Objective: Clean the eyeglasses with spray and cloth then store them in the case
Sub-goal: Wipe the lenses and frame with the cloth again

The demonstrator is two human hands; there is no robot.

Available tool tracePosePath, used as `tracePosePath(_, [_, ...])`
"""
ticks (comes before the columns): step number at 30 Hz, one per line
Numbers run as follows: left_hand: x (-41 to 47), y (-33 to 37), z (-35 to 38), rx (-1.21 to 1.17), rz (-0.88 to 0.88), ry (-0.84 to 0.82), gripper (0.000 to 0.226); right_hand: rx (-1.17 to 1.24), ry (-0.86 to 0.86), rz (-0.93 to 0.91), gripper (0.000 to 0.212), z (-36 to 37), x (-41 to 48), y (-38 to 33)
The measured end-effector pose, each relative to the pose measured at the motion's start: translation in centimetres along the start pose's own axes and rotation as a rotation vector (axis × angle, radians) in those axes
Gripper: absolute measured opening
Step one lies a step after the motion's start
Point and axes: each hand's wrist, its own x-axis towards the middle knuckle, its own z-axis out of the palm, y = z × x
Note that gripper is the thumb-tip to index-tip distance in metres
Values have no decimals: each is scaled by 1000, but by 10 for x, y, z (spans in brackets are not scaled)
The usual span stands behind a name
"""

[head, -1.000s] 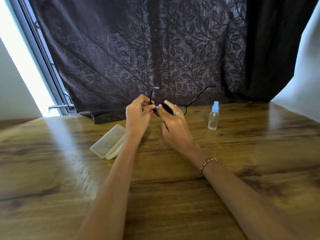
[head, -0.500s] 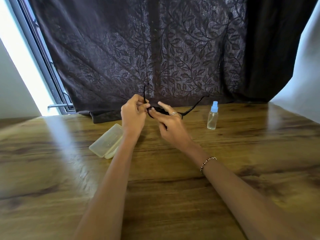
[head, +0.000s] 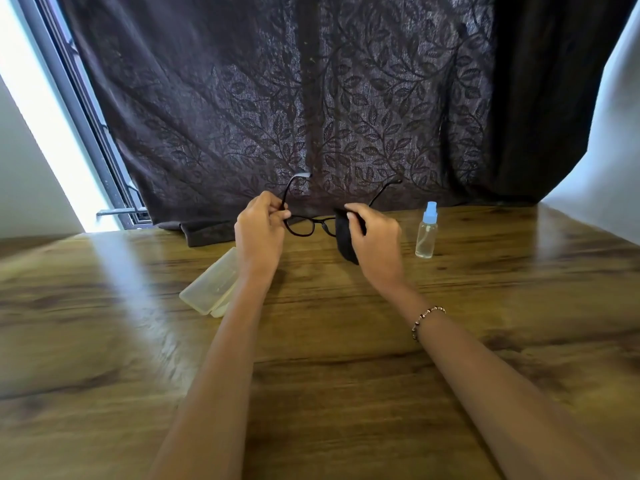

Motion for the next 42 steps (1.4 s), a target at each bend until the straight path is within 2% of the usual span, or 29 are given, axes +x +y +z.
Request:
tracePosePath(6, [-3,4,2,-12,-2,-45,4,-174,-91,-128,21,-5,1,4])
tracePosePath(9, [-2,9,4,-53,-24,-40,2,-154,-180,-183,20,0,-4,4])
tracePosePath(14, [-1,10,0,-46,-16,29,4,-76,-194,-194,17,4,-4,6])
tracePosePath(21, [0,10,-3,-22,-1,76,4,-279,-299,-236,33,6,-3,14])
tracePosePath(25, [0,10,-2,-43,1,75,3,-226,-348,-270,31,6,-6,11])
tracePosePath(29, [1,8,1,-101,-17,39,4,-340,-322,-304,36,2,-3,12])
tracePosePath(32, [1,9,3,-133,-31,42,4,-434,-270,-296,27,1,-6,12])
tracePosePath(35, [1,9,3,-161,-34,47,4,-396,-198,-303,15,2,-11,10])
tracePosePath(38, [2,11,1,-205,-31,50,4,-292,-204,-303,26,2,-12,9])
tracePosePath(42, [2,14,-3,-299,-55,33,13,-341,-219,-344,37,0,-7,10])
